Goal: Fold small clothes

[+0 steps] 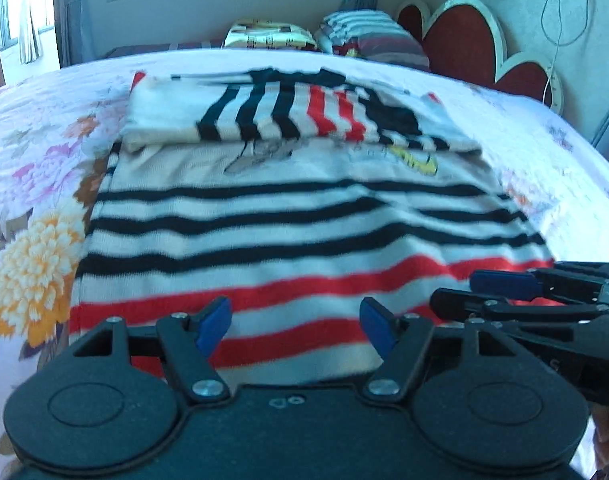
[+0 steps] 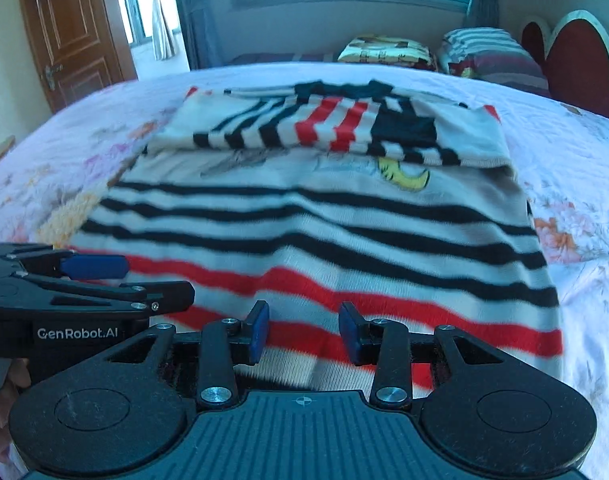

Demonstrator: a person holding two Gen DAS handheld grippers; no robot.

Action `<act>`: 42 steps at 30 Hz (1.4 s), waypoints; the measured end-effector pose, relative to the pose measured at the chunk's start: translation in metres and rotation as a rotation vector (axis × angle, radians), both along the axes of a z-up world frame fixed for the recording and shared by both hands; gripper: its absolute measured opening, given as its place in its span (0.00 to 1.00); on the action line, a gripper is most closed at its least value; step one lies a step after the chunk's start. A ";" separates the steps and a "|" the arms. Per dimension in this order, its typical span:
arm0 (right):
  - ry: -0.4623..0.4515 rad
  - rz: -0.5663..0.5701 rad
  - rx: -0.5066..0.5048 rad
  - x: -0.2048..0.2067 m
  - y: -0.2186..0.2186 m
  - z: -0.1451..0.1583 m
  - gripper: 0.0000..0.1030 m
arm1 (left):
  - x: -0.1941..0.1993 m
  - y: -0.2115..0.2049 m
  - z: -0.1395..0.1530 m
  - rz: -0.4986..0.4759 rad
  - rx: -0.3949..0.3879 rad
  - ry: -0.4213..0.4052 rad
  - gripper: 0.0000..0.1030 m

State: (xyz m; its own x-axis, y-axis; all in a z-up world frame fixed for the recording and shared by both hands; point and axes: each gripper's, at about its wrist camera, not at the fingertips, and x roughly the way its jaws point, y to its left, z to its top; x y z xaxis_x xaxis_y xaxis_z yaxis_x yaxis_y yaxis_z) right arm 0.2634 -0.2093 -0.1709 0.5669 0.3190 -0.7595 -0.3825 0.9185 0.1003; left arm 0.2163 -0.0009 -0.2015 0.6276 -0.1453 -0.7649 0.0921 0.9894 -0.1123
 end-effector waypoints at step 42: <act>-0.027 -0.258 0.019 -0.092 -0.105 0.016 0.38 | -0.094 0.044 0.010 0.058 0.054 -0.025 0.81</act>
